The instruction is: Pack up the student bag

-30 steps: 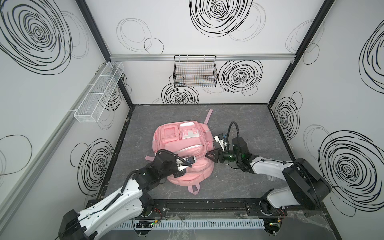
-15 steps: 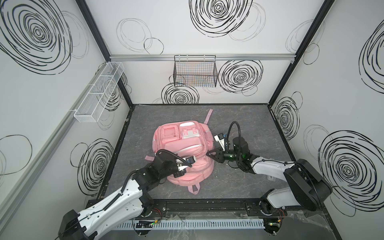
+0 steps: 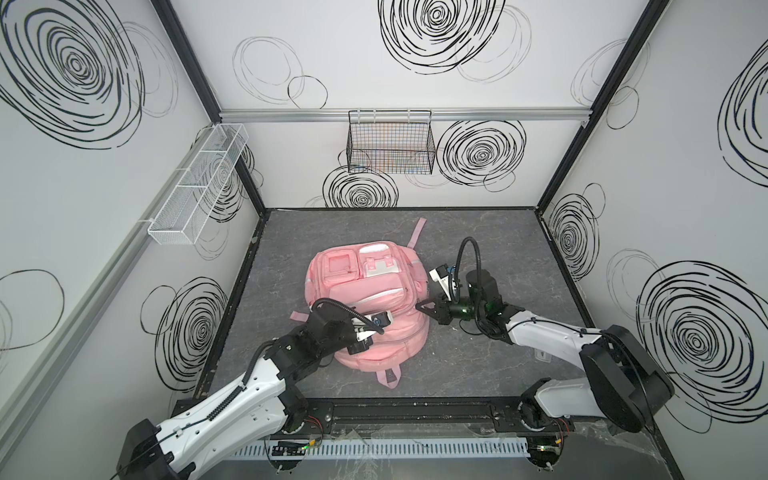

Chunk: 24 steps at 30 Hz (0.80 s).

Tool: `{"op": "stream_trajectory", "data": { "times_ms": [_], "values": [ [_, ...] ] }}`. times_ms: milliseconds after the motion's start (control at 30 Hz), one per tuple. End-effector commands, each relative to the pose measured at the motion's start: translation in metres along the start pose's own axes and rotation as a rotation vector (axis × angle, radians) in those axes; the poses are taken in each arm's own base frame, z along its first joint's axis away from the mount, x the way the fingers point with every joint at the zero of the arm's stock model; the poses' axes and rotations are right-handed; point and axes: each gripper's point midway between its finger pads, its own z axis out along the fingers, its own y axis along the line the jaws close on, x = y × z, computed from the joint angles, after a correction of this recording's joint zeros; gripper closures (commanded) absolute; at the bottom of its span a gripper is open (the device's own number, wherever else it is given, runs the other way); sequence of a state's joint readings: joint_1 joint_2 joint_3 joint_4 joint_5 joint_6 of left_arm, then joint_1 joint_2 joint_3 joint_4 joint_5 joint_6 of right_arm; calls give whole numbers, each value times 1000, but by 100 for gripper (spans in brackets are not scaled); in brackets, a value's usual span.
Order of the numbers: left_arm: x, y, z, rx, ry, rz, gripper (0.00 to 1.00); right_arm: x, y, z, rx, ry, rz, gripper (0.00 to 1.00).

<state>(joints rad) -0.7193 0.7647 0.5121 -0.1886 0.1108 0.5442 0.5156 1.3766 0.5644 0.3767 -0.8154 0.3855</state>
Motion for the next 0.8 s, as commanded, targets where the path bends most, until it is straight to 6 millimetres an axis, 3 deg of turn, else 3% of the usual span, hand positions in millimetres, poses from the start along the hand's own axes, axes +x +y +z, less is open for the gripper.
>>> {"op": "stream_trajectory", "data": {
  "times_ms": [0,233,633,767],
  "values": [
    [-21,22,-8,-87,-88,15,100,-2,-57,-8,206,2,60,100],
    [-28,23,-15,-99,-131,27,100,-1,-71,-4,233,80,58,100],
    [-28,27,-14,-94,-137,15,100,-4,-16,-12,-2,60,4,100],
    [-27,26,-14,-90,-135,14,100,-10,-9,-11,-29,51,-7,90]
  ]
}}
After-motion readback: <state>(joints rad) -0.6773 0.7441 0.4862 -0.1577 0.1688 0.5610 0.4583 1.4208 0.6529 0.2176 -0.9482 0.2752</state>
